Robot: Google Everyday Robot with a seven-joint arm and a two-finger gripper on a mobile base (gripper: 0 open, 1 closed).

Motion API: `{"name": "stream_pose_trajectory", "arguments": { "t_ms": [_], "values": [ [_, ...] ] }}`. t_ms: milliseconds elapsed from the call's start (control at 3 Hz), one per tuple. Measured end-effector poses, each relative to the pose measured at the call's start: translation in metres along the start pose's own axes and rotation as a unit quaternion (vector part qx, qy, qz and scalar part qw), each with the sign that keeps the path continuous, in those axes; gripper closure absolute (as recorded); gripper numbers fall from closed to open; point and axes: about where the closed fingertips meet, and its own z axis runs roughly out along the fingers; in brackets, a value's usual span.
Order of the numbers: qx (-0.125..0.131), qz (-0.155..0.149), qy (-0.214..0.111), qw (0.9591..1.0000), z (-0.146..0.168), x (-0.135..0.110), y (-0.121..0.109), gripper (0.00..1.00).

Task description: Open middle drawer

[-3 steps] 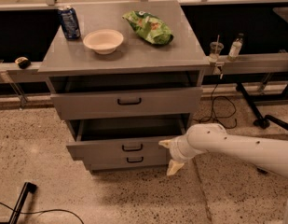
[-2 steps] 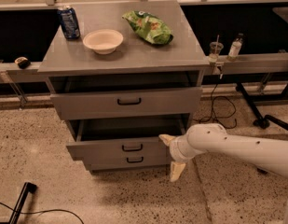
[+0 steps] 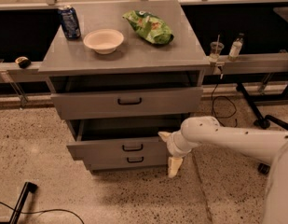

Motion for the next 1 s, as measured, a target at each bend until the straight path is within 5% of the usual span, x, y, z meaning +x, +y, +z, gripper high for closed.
{"name": "stream_pose_trajectory", "arguments": {
  "t_ms": [667, 1000],
  "values": [
    [-0.027, 0.044, 0.019, 0.9985, 0.029, 0.019, -0.036, 0.01],
    [-0.030, 0.064, 0.033, 0.9970, 0.039, 0.031, -0.047, 0.15]
  ]
}}
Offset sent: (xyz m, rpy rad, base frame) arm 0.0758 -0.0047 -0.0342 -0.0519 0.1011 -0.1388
